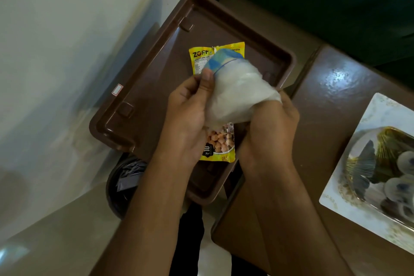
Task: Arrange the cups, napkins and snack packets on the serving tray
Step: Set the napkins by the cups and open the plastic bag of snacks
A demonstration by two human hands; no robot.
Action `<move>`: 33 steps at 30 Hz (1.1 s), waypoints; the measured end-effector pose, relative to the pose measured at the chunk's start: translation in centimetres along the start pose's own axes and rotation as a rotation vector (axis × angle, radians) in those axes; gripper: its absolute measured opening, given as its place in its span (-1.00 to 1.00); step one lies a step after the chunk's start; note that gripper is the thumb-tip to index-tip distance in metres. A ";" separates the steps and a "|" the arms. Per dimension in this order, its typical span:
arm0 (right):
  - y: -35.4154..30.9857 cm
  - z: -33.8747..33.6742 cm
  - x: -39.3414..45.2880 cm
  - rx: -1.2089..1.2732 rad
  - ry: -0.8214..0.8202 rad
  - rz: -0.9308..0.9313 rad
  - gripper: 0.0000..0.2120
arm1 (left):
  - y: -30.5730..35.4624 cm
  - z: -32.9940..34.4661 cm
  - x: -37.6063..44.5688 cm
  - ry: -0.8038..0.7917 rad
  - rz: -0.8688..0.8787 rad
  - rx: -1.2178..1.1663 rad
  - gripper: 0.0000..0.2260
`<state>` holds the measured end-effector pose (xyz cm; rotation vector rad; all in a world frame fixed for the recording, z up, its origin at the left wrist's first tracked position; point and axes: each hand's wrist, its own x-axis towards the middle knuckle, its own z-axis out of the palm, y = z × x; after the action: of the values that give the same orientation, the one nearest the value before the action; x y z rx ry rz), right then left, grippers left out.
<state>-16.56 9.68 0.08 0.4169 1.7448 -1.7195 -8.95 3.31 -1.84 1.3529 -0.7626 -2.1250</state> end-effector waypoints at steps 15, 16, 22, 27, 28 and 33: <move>0.6 -3.4 -0.5 -0.197 -0.251 0.129 -0.65 | -0.7 0.1 -0.2 0.178 0.191 0.238 -0.69; 0.5 -3.7 -0.7 -0.202 -0.314 0.070 -0.62 | -0.6 0.1 -0.5 0.162 0.190 0.263 -0.66; 1.7 -2.6 -1.7 -0.659 -0.473 -0.305 -0.47 | -0.7 -1.4 -2.0 0.057 0.020 0.142 -0.73; 2.3 -1.1 -1.9 -0.588 -0.441 -0.225 -0.44 | -0.1 -7.6 -3.2 -0.093 -0.002 -0.134 -0.54; 2.6 -0.7 -2.2 -0.564 -0.440 -0.211 -0.42 | -0.1 -8.8 -3.5 -0.071 0.016 -0.092 -0.56; 6.0 1.7 -6.0 -0.723 -0.443 -0.394 -0.59 | -0.6 -13.3 -5.6 0.253 0.144 -0.046 -0.69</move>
<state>-7.93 9.84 -0.59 -0.6097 2.0175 -1.1555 5.37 5.06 -3.33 1.4611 -0.6820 -1.8072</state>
